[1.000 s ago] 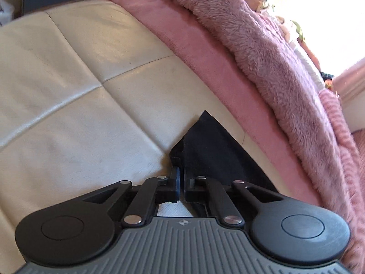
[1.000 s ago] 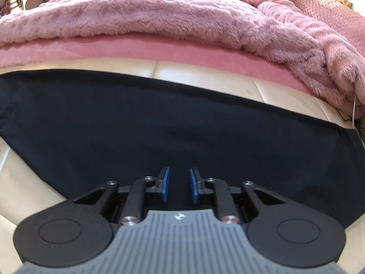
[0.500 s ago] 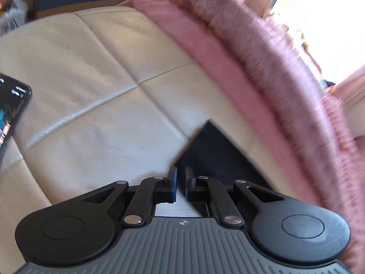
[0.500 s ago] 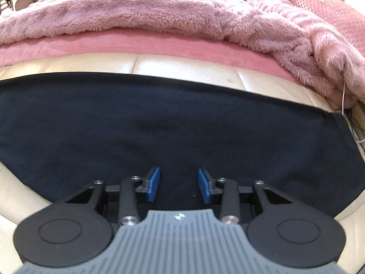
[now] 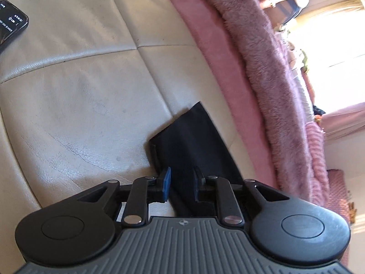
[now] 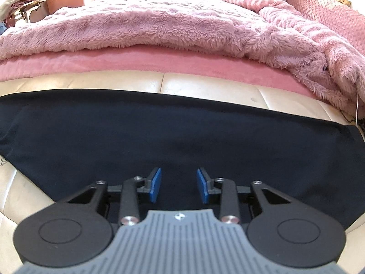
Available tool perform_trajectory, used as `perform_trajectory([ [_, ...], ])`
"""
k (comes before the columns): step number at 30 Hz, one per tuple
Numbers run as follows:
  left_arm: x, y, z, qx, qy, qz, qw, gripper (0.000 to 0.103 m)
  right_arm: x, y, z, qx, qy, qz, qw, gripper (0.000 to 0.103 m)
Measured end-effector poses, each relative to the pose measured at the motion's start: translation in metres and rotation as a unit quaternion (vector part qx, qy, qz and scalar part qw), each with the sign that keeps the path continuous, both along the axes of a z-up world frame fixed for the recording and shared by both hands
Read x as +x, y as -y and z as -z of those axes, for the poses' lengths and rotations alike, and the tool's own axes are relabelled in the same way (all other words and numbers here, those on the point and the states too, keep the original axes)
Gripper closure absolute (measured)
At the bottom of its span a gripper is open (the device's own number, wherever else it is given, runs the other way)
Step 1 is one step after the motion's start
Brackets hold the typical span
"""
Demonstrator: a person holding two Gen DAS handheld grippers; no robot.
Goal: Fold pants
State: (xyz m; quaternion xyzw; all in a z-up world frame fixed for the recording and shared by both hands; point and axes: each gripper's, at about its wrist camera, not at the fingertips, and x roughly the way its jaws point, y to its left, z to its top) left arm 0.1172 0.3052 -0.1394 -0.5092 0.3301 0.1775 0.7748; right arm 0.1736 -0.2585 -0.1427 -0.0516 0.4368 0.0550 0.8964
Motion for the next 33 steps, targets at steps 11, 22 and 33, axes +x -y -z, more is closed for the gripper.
perform_trajectory([
  [11, 0.006, -0.001, -0.001, 0.028, -0.017, 0.004, 0.9995, 0.103, 0.0, 0.003, 0.01, -0.002, -0.017, 0.005, 1.0, 0.074],
  [22, 0.01, -0.003, -0.015, 0.082, -0.06, 0.049, 0.9936, 0.103, 0.004, 0.004, 0.011, -0.003, -0.028, 0.005, 1.0, 0.073],
  [33, -0.021, -0.011, -0.011, 0.058, -0.02, -0.003, 0.9981, 0.046, 0.0, -0.002, -0.003, -0.002, -0.013, -0.008, 1.0, 0.074],
])
